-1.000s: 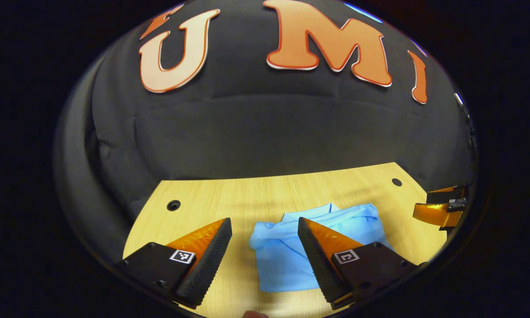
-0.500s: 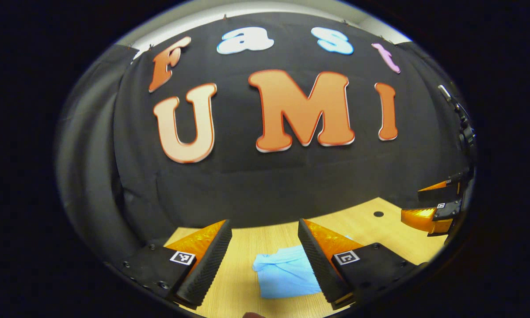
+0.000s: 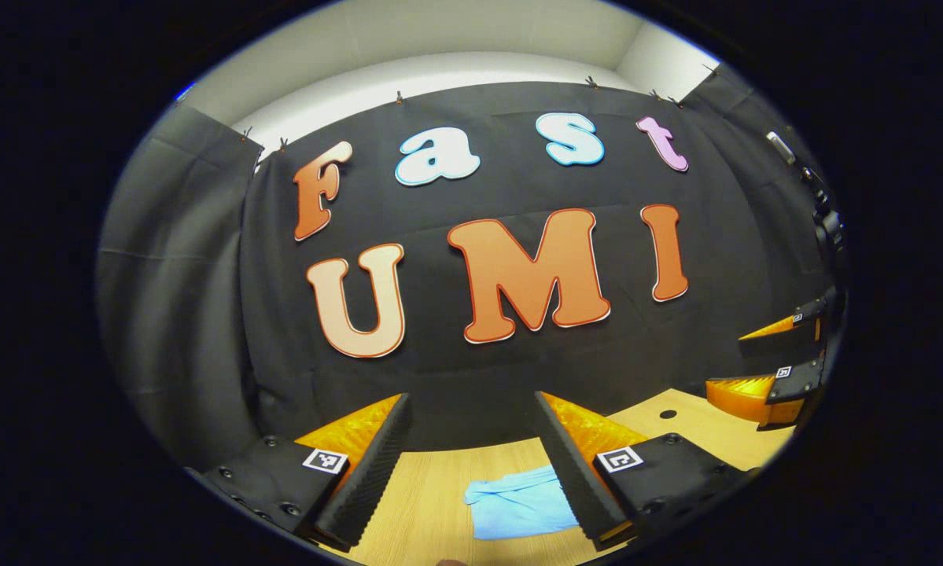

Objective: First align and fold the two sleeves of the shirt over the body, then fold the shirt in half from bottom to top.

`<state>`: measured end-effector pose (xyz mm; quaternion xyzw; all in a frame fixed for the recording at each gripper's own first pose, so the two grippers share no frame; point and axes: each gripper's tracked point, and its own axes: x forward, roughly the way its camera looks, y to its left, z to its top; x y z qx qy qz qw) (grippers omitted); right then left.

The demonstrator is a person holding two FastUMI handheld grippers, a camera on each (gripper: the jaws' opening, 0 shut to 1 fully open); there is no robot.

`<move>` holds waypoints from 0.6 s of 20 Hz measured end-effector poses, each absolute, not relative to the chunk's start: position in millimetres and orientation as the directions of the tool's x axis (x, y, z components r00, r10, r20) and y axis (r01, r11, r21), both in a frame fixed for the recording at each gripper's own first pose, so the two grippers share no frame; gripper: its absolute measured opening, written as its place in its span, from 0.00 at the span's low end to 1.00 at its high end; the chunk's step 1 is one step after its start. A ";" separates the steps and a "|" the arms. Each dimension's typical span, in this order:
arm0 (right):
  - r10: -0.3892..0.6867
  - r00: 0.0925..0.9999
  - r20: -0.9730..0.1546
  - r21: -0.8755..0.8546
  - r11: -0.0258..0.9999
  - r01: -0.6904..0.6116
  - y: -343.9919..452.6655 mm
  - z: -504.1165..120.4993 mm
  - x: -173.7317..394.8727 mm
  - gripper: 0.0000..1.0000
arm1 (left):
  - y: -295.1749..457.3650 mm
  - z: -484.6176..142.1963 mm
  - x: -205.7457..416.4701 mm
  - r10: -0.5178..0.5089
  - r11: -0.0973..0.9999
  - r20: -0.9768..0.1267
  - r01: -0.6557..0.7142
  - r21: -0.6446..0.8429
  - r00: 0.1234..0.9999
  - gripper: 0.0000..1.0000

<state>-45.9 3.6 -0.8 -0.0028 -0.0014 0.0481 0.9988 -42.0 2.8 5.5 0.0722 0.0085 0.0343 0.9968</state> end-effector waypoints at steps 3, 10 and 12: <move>0.115 0.993 0.039 0.035 0.993 -0.116 9.2 4.8 -66.8 0.98 | 3.4 10.2 -64.8 0.093 0.989 0.002 -0.093 0.113 0.996 0.99; 0.123 0.988 0.089 0.027 0.992 -0.126 7.3 4.5 -93.8 0.98 | 4.2 7.0 -107.1 0.129 0.985 0.015 -0.130 0.116 0.992 1.00; 0.127 0.988 0.082 0.017 0.992 -0.129 5.9 0.6 -98.2 0.98 | 4.4 -0.3 -114.8 0.134 0.983 0.002 -0.133 0.123 0.991 1.00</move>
